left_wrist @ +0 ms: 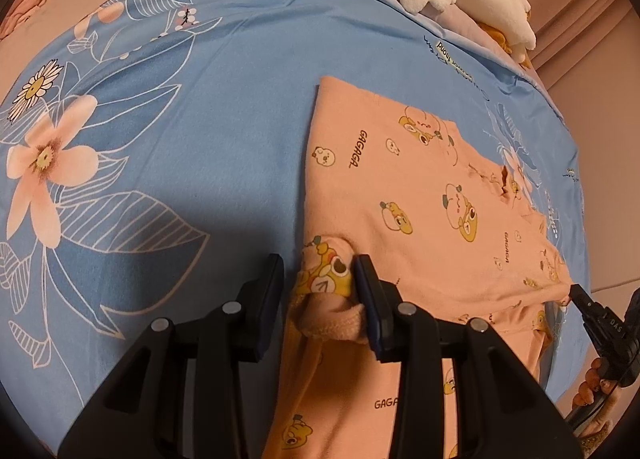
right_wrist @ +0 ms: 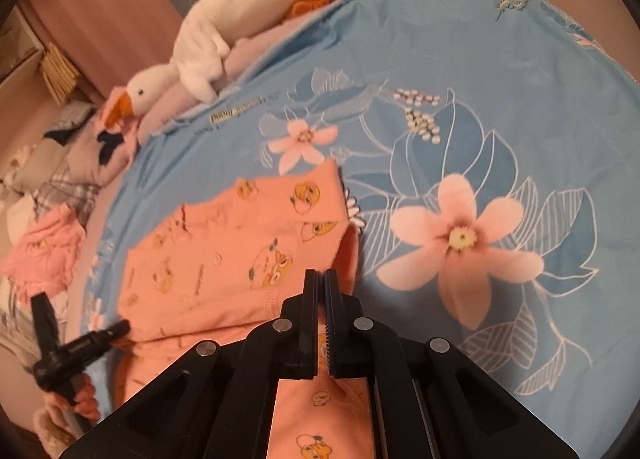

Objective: Fold small clothes

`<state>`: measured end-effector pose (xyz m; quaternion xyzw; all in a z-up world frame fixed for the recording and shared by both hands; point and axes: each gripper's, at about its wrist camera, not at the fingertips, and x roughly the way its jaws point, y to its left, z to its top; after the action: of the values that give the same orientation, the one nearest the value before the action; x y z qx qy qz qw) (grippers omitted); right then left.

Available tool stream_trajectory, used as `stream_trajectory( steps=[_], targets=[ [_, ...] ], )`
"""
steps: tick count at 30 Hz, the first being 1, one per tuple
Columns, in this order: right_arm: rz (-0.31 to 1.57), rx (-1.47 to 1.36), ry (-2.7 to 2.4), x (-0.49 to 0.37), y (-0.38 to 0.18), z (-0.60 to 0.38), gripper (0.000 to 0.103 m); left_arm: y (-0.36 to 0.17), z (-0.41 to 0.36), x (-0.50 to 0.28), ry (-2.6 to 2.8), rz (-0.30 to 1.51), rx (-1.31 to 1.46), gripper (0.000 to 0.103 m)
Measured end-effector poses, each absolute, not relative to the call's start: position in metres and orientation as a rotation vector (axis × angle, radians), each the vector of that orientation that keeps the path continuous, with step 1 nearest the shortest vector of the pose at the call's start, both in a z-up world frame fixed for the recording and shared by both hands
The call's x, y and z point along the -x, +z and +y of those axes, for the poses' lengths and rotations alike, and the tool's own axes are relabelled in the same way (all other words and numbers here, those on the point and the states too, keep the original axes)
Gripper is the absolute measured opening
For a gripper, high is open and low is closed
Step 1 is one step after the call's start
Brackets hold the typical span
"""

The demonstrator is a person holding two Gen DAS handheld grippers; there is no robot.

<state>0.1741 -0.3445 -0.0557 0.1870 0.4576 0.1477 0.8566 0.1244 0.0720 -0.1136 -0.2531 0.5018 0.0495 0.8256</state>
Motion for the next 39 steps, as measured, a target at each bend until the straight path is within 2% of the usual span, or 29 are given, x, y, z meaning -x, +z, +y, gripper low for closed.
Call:
stream_trajectory(
  steps=[9,17,21,22,27,32,36,39],
  targets=[
    [1.070,-0.373,0.259,-0.179,-0.093,-0.340,0.004,-0.113,0.071,-0.123,0.102,1.062,0.518,0.038],
    [1.073,-0.296,0.194,-0.177,-0.095,-0.338,0.004,-0.113,0.072,-0.123,0.098,1.065,0.518,0.038],
    [1.073,-0.294,0.188,-0.176,-0.094,-0.339,0.004,-0.108,0.070,-0.119,0.101,1.064,0.517,0.038],
    [1.071,-0.295,0.186,-0.175,-0.093,-0.339,0.004,-0.104,0.068,-0.116,0.096,1.056,0.508,0.032],
    [1.002,-0.279,0.184,-0.167,-0.070,-0.343,0.004,-0.079,0.057,-0.102,0.042,0.994,0.491,0.033],
    [0.952,-0.246,0.227,-0.162,-0.053,-0.330,0.004,-0.079,0.043,-0.103,0.014,0.993,0.469,0.033],
    [0.969,-0.216,0.287,-0.165,-0.058,-0.310,0.007,-0.085,0.034,-0.107,0.004,1.001,0.438,0.035],
    [0.994,-0.204,0.307,-0.169,-0.064,-0.297,0.014,-0.092,0.035,-0.111,0.021,1.020,0.417,0.035]
  ],
)
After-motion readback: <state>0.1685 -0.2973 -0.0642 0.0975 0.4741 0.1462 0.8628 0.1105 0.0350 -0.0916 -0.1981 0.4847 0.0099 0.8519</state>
